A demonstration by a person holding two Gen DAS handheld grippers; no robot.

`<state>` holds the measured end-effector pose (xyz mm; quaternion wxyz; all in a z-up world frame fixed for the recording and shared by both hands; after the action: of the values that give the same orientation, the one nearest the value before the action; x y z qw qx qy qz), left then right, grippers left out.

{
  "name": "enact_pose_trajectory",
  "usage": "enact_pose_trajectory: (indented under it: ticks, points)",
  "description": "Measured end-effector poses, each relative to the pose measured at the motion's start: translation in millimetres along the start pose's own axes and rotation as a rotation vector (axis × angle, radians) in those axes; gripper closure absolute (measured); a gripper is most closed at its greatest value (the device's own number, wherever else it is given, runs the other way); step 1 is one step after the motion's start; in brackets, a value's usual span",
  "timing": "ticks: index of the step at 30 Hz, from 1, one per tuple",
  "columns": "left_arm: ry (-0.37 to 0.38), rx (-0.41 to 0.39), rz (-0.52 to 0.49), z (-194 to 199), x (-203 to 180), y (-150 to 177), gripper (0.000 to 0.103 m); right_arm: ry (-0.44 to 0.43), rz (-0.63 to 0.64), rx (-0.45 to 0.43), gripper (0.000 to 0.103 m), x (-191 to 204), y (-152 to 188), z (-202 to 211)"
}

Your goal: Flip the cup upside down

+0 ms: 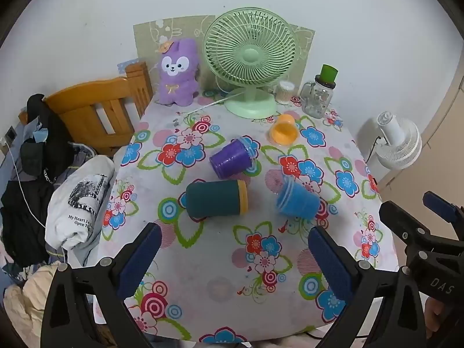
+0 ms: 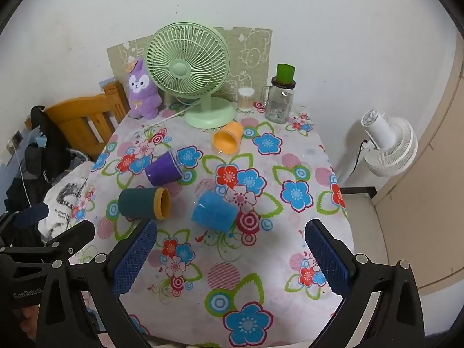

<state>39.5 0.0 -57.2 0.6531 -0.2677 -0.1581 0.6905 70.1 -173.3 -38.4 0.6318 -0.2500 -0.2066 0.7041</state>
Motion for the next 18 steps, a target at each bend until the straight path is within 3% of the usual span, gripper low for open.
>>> enact_pose_trajectory:
  ticks: [18]
  points:
    - [0.024,0.001,0.005,2.4,-4.4,-0.3,0.001,0.007,-0.005,0.004,0.000,-6.0,1.3,-0.7]
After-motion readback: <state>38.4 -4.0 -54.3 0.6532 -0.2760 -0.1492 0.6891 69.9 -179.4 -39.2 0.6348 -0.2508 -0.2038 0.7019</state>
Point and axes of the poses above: each gripper's, at about its wrist camera, not at the fingertips, and z roughly against the way its jaws point, x to its left, y to its underside, the point moved 7 cm from there along -z, roughly the way its jaws point, and after that the axes turned 8 degrees about y, right-handed, at the moved point
